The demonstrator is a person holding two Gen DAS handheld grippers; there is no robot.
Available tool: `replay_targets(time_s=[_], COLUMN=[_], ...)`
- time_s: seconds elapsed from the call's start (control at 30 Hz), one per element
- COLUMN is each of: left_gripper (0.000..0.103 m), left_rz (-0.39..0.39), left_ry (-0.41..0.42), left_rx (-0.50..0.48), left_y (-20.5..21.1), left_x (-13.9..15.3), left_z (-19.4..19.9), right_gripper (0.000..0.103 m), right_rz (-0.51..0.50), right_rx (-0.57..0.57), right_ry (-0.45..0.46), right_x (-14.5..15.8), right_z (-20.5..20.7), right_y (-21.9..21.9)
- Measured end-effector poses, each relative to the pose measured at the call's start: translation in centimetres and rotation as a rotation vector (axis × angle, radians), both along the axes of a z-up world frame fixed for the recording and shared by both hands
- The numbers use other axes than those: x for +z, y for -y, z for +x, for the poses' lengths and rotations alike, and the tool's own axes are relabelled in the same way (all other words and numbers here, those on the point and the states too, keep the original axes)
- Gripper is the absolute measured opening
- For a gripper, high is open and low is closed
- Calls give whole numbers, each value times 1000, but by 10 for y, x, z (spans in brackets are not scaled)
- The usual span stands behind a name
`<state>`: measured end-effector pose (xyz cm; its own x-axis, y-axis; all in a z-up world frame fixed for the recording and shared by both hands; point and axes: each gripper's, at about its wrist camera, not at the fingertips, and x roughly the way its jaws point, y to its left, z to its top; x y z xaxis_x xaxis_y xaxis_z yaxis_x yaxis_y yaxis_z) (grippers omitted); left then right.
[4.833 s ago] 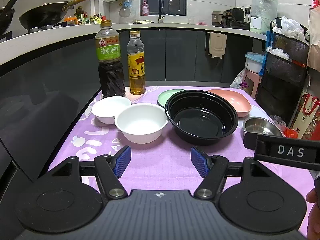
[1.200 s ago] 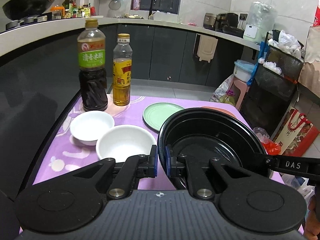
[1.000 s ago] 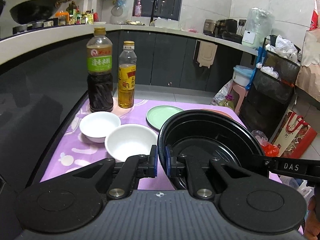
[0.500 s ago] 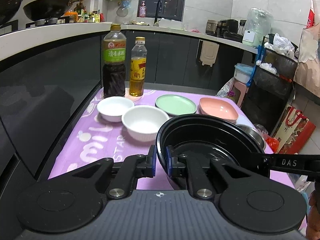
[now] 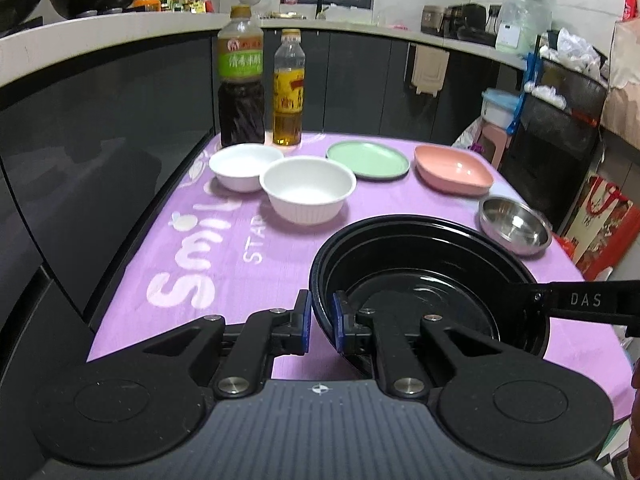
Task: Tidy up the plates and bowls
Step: 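Carry the black bowl with both grippers, lower it onto the cloth, open, then move both tools to the rim of the large white bowl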
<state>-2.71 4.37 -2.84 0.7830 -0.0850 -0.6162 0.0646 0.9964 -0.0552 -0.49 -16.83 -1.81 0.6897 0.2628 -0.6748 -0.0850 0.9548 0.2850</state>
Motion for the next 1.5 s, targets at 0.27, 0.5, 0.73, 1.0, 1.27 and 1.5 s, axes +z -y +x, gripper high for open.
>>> replay_targets(time_s=[0.27,0.5,0.73,1.0,1.27,1.5], left_gripper=[10,14,18,19,20,21], left_rz=[14,4,-11,-34,-38,-45], left_ry=[-32,-56,-83,-86,-51,-34], left_rx=[-4,-4,-4,10,35,61], left_y=[2,-1,-4,-11,-18,-23], left_x=[-10,-16,-22,-23,-14,-9], left_z=[3,6,9,8,6,13], right_gripper=[19,19,19,22,39,39], right_rz=[-7,-10,-7,32,28,32], right_rx=[-3,6,10,12,-10,-31], right_ry=[-31,-48,-73,-106,-69,-60], right_x=[-9,-15,-21,-23,-16,-13], right_z=[0,1,2,5,3,10], right_y=[0,-2,-2,3,8,16])
